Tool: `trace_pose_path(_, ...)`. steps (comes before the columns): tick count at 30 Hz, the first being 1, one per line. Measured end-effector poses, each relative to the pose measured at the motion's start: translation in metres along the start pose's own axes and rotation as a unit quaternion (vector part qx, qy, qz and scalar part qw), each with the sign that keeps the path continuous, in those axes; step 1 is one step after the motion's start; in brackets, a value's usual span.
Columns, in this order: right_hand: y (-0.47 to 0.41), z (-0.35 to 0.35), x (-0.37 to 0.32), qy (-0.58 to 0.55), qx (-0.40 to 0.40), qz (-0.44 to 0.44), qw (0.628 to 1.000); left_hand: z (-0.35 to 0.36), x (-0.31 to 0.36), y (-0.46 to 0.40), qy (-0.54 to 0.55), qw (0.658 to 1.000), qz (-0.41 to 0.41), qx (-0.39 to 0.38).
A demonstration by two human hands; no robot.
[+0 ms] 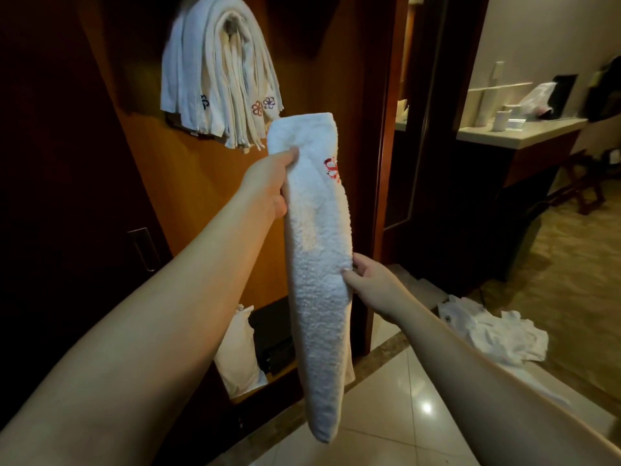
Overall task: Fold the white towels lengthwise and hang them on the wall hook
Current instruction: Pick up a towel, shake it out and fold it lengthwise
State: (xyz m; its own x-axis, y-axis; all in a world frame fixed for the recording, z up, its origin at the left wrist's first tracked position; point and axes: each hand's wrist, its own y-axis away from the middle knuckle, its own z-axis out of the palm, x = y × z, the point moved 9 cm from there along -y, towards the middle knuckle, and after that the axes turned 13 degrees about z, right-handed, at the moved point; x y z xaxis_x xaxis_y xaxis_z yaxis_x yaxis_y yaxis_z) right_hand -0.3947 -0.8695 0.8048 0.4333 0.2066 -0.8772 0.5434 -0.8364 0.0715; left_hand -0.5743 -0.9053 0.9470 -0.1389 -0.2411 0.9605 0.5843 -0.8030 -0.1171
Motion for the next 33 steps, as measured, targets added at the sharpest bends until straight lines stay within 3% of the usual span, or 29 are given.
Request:
trace_pose_path(4,0.001,-0.005,-0.010,0.012,0.015,-0.008,1.000,0.002,0.008,-0.007,-0.007,1.000,-0.010,-0.003)
trace_pose_path(6,0.000,-0.006,-0.015,-0.058,0.000,-0.004,0.998,0.004,0.010,-0.008,0.002,1.000,-0.024,-0.009)
trace_pose_path(10,-0.001,0.011,-0.002,-0.308,-0.163,0.071,0.935,0.007,0.011,-0.009,0.032,0.998,-0.057,-0.021)
trace_pose_path(13,0.015,0.031,0.007,-0.331,-0.289,0.163,0.884,0.010,0.011,-0.013,0.044,0.996,-0.070,-0.013)
trace_pose_path(15,0.020,0.037,0.006,-0.267,-0.321,0.166,0.893,0.011,0.012,-0.015,0.029,0.997,-0.068,-0.009)
trace_pose_path(22,0.021,0.025,-0.023,-0.277,-0.335,0.125,0.892,0.004,0.000,-0.025,-0.009,0.997,-0.079,0.014)
trace_pose_path(25,0.017,0.013,-0.039,-0.314,-0.318,0.095,0.889,0.012,-0.018,-0.020,-0.021,0.992,-0.087,-0.091)
trace_pose_path(29,0.007,-0.007,-0.056,-0.388,-0.274,0.082,0.876,0.008,-0.057,-0.009,-0.194,0.957,-0.087,-0.197)
trace_pose_path(33,-0.007,-0.025,-0.061,-0.450,-0.194,0.094,0.866,0.001,-0.074,-0.001,-0.189,0.973,-0.008,-0.130)
